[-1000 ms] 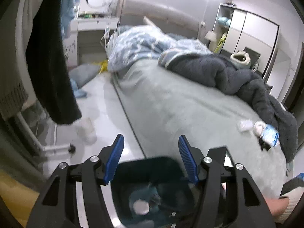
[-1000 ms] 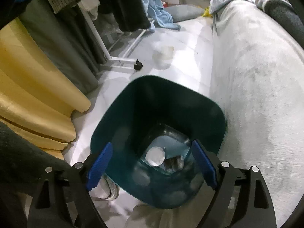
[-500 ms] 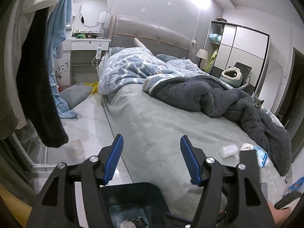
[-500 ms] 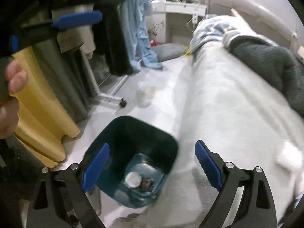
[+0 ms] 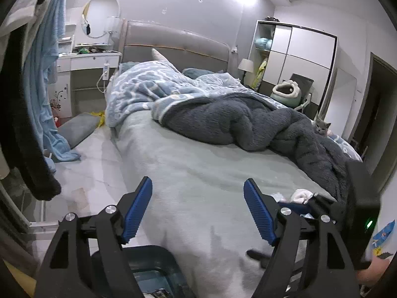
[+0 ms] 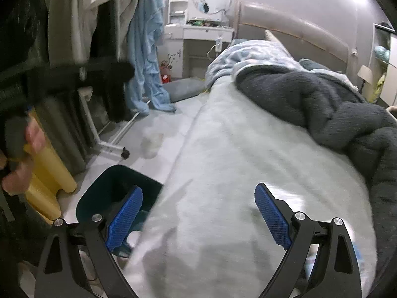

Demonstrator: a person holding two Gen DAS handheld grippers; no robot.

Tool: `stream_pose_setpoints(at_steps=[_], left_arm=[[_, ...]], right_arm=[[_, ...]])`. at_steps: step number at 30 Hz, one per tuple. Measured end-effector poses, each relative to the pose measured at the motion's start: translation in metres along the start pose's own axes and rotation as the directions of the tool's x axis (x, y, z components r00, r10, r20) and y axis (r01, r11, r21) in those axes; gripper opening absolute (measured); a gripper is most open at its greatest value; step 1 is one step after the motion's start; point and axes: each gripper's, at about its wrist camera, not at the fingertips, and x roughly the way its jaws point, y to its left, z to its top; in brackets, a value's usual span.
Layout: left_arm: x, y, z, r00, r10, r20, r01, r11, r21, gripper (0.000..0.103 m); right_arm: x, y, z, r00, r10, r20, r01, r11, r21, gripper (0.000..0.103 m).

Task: Collect trash
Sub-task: 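Grasp the blue wet-wipe pack with the right gripper while the left grasps the bubble wrap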

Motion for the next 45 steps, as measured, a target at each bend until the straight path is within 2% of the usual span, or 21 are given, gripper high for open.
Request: stream_pose_setpoints(at_steps=[8,10,17,24,29,34,41,45], left_arm=[[0.03,-0.033,-0.005,0.997,-0.038,-0.07,0.039,0.999,0.002,0.08],[0.036,-0.04,-0.007,0.995,-0.052,-0.084,0.052,0.999,-0.004,0.081],[0.054,-0.063,-0.013,0.987,-0.1,-0.124,0.1,0.995,-0.013,0.083],[0.072,-0.088,-0.017,0.979,-0.122,-0.163,0.122,0.992,-0.011,0.086],[0.091,-0.101,-0.025,0.963,-0.154,-0.221,0.155,0.988,-0.01,0.088],[0.104,-0.109,-0.032,0.955,-0.152,-0.255,0.157,0.988,-0.002,0.089],[0.118,-0.115,-0.038,0.948,-0.153,-0.28,0.156,0.988,-0.009,0.09],[0.123,-0.121,-0.04,0.946,-0.155,-0.286,0.16,0.987,-0.009,0.09]], right_arm=[[-0.043,-0.056,-0.005,0.999,0.004,0.053,-0.007,0.999,0.054,0.092],[-0.051,-0.07,-0.009,0.999,0.011,0.053,-0.015,0.997,0.075,0.085],[-0.069,-0.109,-0.028,1.0,0.007,0.03,-0.01,0.993,0.117,0.072],[-0.073,-0.128,-0.048,1.0,-0.001,-0.005,0.002,0.985,0.172,0.06],[-0.074,-0.139,-0.057,1.0,-0.004,-0.031,0.01,0.978,0.207,0.049],[-0.077,-0.148,-0.063,0.999,0.012,-0.037,-0.003,0.971,0.241,0.036],[-0.075,-0.151,-0.07,0.998,0.023,-0.066,-0.006,0.967,0.255,0.03],[-0.071,-0.152,-0.073,0.995,0.031,-0.09,-0.006,0.965,0.264,0.022]])
